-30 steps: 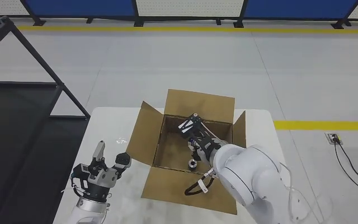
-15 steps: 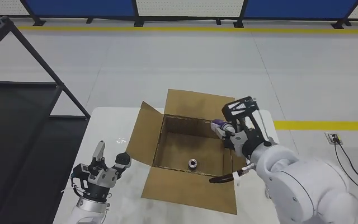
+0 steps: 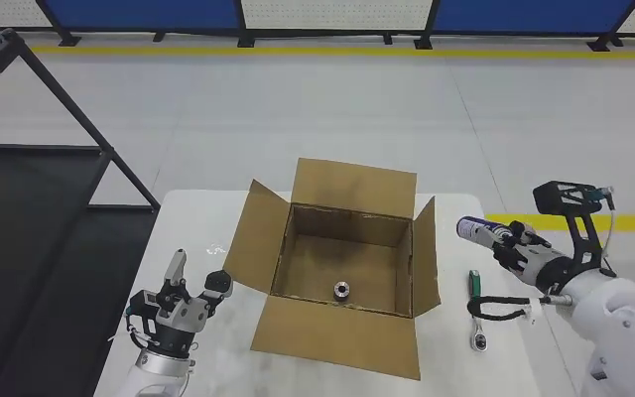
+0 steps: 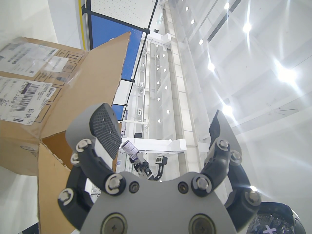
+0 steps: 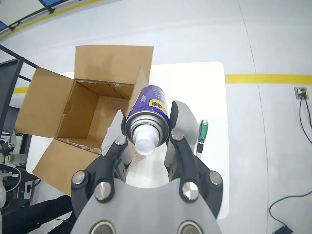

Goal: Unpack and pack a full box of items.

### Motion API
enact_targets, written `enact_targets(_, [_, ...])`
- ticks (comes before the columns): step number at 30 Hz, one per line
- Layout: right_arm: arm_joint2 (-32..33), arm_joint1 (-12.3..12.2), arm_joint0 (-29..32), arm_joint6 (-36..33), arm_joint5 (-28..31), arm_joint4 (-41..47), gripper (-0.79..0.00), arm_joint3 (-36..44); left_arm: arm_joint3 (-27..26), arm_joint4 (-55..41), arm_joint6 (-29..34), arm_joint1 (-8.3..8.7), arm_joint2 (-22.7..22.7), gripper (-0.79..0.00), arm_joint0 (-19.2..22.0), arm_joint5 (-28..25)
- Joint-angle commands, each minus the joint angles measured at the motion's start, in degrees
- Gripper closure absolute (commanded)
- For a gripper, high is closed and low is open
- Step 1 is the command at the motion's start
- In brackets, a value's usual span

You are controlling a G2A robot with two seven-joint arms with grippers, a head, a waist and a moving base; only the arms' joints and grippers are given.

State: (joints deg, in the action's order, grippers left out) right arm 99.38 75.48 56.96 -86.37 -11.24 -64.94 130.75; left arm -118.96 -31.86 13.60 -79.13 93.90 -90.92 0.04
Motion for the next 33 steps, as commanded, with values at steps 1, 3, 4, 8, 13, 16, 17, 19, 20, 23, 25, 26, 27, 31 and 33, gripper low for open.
enact_targets(1, [-0.59,-0.24,-0.63,-1.63,-0.07,-1.59,0.0,-3.03,0.0,0.0,0.0,0.0,0.0,-0.785,0.0,0.0])
enact_targets(3, [-1.12,-0.43,-1.14,-1.63,-0.05,-1.7,0.0,-6.37,0.0,0.0,0.0,0.0,0.0,-0.785,0.0,0.0])
enact_targets(4, [-1.19,-0.59,-1.12,-1.63,0.04,-2.55,0.0,-8.9,0.0,0.0,0.0,0.0,0.0,-0.785,0.0,0.0])
enact_targets(8, [-1.84,-1.02,-2.29,-1.63,-0.62,-3.62,0.0,-15.97,0.0,0.0,0.0,0.0,0.0,-0.785,0.0,0.0])
enact_targets(13, [-3.46,-1.62,-3.34,-1.63,0.92,-3.87,0.0,-23.73,0.0,0.0,0.0,0.0,0.0,-0.785,0.0,0.0])
enact_targets(16, [-5.04,-1.96,-3.86,-1.63,1.61,-4.7,0.0,-27.54,0.0,0.0,0.0,0.0,0.0,-0.785,0.0,0.0])
enact_targets(17, [-5.52,-2.09,-4.2,-1.63,1.61,-5.34,0.0,-28.67,0.0,0.0,0.0,0.0,0.0,-0.785,0.0,0.0])
enact_targets(19, [-6.64,-2.31,-4.84,-1.63,1.74,-6.14,0.0,-30.91,0.0,0.0,0.0,0.0,0.0,-0.785,0.0,0.0])
enact_targets(20, [-7.01,-2.41,-5.24,-1.63,1.52,-6.41,0.0,-31.72,0.0,0.0,0.0,0.0,0.0,-0.785,0.0,0.0])
enact_targets(23, [-8.13,-2.63,-6.15,-1.63,1.32,-5.78,0.0,-34.03,0.0,0.0,0.0,0.0,0.0,-0.785,0.0,0.0])
enact_targets(25, [-9.1,-2.79,-6.77,-1.63,0.86,-6.76,0.0,-35.89,0.0,0.0,0.0,0.0,0.0,-0.785,0.0,0.0])
enact_targets(26, [-9.58,-2.83,-7.21,-1.63,0.38,-7.19,0.0,-36.66,0.0,0.0,0.0,0.0,0.0,-0.785,0.0,0.0])
enact_targets(27, [-10.01,-2.85,-7.57,-1.63,0.08,-6.97,0.0,-37.54,0.0,0.0,0.0,0.0,0.0,-0.785,0.0,0.0])
enact_targets(31, [-10.35,-2.95,-8.85,-1.61,-0.61,-5.67,0.0,-40.54,0.0,0.0,0.0,0.0,0.0,-0.785,0.0,0.0])
enact_targets(33, [-10.44,-2.99,-9.07,-0.91,-0.58,-5.26,0.0,-41.77,0.0,0.0,0.0,0.0,0.0,-0.785,0.0,0.0])
